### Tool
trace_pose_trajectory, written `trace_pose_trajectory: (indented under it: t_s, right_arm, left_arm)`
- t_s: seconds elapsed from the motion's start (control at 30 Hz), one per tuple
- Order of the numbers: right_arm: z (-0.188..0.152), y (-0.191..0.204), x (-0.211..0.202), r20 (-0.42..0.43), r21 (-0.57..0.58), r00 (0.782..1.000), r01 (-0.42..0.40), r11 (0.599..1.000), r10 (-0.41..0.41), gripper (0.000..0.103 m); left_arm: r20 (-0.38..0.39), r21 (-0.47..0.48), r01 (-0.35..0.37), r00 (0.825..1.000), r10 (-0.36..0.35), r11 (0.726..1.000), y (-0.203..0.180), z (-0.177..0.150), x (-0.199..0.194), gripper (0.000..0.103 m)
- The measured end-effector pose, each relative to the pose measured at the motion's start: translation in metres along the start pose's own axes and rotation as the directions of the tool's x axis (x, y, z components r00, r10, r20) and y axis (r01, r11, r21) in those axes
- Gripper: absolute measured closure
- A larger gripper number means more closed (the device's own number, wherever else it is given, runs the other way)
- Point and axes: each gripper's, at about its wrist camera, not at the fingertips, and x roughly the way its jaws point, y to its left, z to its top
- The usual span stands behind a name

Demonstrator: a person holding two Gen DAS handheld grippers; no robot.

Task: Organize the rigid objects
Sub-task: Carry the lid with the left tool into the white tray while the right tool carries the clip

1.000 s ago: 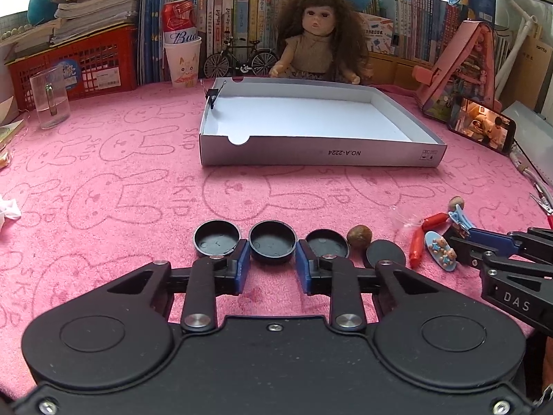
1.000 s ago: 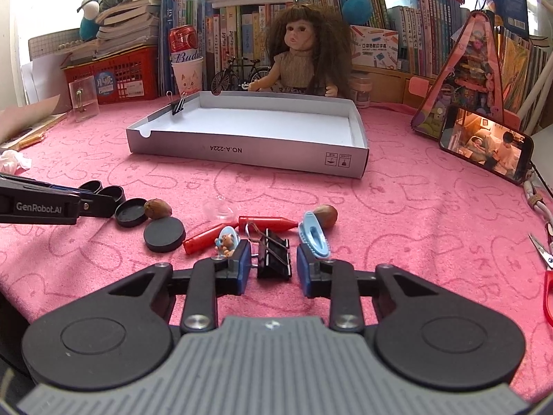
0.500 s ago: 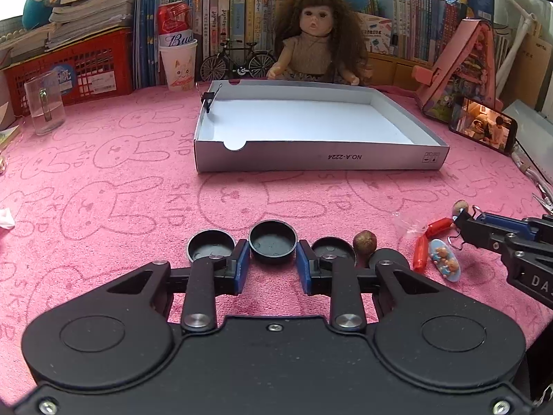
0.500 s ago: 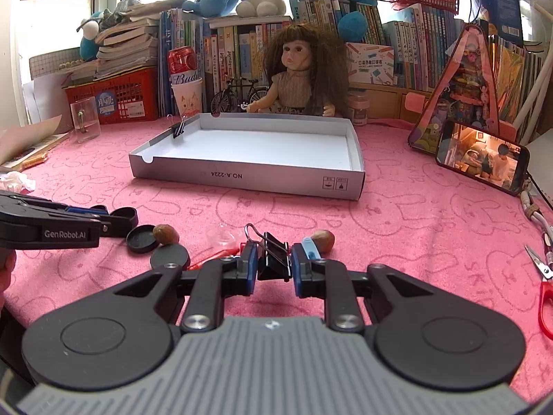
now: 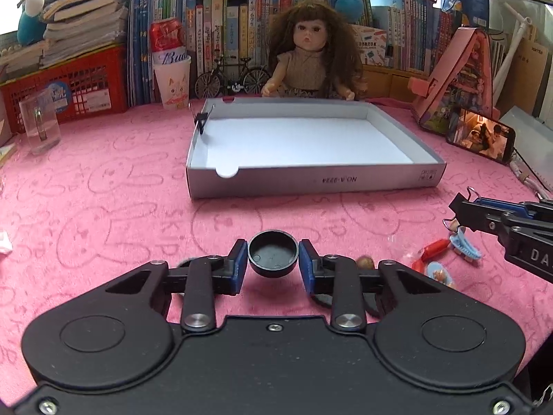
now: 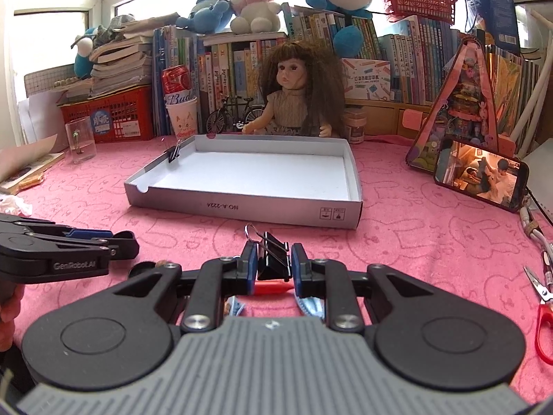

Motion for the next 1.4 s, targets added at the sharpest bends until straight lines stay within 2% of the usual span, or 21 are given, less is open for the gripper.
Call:
trace_pose_trajectory:
  t_s: [0.17,0.33,0.47,0.6,0.73,0.83,1.1,1.2,1.33,1.4]
  right_arm:
    - [0.022,-0.014,0.017,-0.003,0.076,1.0,0.02,0.997,-0.02,0.078]
    - [0.047,-0.029,0.047,-0.023,0.153,0.999,0.026,0.988,-0.022,0.078]
    - [0.062,-0.037,0.078,-0.067,0.179,0.998,0.019,0.984,-0.007,0.078]
    - [0.073,-0.039,0.107,-0.119,0.162,0.993,0.03,0.986,-0.011,0.078]
    - [0.079,-0.041,0.129,-0.181,0.199,0.983,0.002,0.98,0.034,0.082]
    - [0.081,-0.036,0.138,-0.203,0.169,0.979,0.015,0.986,0.019,0.082]
    - [0.076,-0.036,0.135,-0.209,0.189,0.977,0.004,0.982,0.036,0.08]
    - [0.075,-0.037,0.132,-0.198,0.198,0.979,-0.015,0.98,0.055,0.077]
    - [0.076,-0.035,0.13,-0.19,0.196,0.98,-0.024,0.98,0.062,0.077]
    - [0.076,-0.034,0.13,-0.184,0.19,0.981,-0.026,0.981,0.062,0.075]
  left_arm:
    - [0.022,-0.016,-0.001,1.0,0.002,1.0,0.004,0.032,0.004,0.073]
    - [0.011,-0.044,0.001,1.0,0.0,0.999,0.006,0.071,0.026,0.073]
    - [-0.039,-0.078,-0.002,0.999,-0.001,0.997,0.01,0.095,0.057,0.073]
    - [-0.104,-0.07,-0.036,0.994,0.028,0.997,0.01,0.11,0.092,0.073]
    - [-0.179,-0.113,-0.025,0.984,0.005,0.993,0.014,0.114,0.117,0.073]
    - [-0.209,-0.119,-0.044,0.978,0.018,0.992,0.016,0.112,0.13,0.073]
    - [-0.234,-0.098,-0.043,0.972,0.019,0.994,0.015,0.103,0.139,0.073]
    - [-0.229,-0.086,-0.044,0.973,0.023,0.995,0.013,0.101,0.139,0.063]
    - [-0.225,-0.064,-0.049,0.974,0.034,0.997,0.009,0.099,0.137,0.059]
    - [-0.224,-0.063,-0.05,0.974,0.035,0.997,0.008,0.099,0.136,0.052]
